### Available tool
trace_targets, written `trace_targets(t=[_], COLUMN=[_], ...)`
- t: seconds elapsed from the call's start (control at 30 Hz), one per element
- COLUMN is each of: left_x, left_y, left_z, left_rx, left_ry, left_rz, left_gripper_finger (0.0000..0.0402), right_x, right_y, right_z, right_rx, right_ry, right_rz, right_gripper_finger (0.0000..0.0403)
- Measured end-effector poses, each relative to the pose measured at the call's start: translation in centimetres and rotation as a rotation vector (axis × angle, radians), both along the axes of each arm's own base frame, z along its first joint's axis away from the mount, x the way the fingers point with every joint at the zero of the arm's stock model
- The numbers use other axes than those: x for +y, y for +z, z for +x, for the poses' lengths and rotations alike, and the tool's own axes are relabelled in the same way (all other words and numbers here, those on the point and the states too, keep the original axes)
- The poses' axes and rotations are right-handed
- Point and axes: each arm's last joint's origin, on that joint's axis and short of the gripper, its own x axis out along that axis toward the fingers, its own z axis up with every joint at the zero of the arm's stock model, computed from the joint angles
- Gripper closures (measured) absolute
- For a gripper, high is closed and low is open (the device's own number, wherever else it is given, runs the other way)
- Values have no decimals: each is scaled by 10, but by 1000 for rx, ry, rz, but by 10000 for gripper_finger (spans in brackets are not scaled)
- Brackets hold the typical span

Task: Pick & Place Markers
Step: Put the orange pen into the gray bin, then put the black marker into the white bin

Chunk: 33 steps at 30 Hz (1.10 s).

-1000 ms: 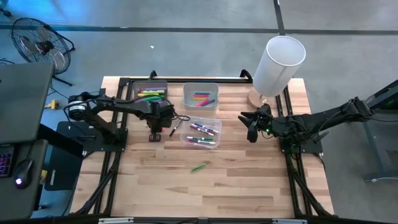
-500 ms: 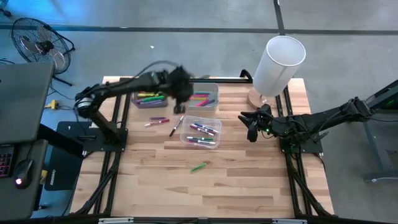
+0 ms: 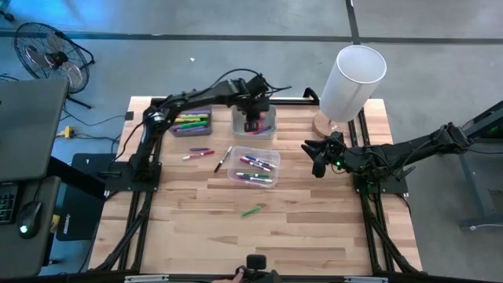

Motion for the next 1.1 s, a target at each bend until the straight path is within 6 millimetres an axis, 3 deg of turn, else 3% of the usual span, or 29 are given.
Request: trace_targets(t=[0.13, 0.33, 0.67, 0.83, 0.93, 1.1], left_x=[1, 0, -11, -8, -13, -47], left_y=[-15, -14, 25, 45, 52, 55], left_z=[2, 0, -15, -48, -76, -118], left_rx=[61, 73, 150, 83, 83, 5], left_ry=[6, 20, 136, 220, 347, 513], left_rz=[-23, -38, -196, -335, -316, -294], left_gripper_finger=[300, 296, 294, 294, 293, 293], right_x=[0, 0, 1, 2, 3, 4], right_y=[0, 0, 0, 0, -1, -1], right_z=[0, 0, 0, 1, 1, 2], right_rx=[-5, -2, 23, 32, 38, 49], right_ry=[2, 9, 39, 82, 118, 160], right_rz=[2, 1, -34, -35, -29, -27], right_gripper_finger=[290, 290, 290, 290, 290, 290])
